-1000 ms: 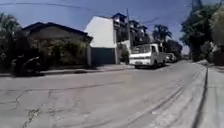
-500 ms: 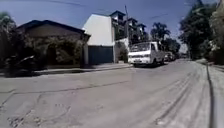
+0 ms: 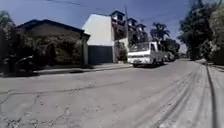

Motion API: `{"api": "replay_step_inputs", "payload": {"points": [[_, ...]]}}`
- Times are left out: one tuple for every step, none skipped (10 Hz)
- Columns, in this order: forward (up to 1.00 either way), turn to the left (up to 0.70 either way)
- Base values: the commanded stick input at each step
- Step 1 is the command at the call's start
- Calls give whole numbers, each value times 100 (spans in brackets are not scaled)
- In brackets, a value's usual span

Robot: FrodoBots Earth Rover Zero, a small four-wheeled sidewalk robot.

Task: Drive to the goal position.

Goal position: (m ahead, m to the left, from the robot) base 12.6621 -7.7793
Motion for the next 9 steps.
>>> {"api": "replay_step_inputs", "payload": {"points": [[0,-70],[0,-70],[0,-70],[0,-70],[0,-70],[37,-36],[70,-3],[70,2],[70,2]]}}
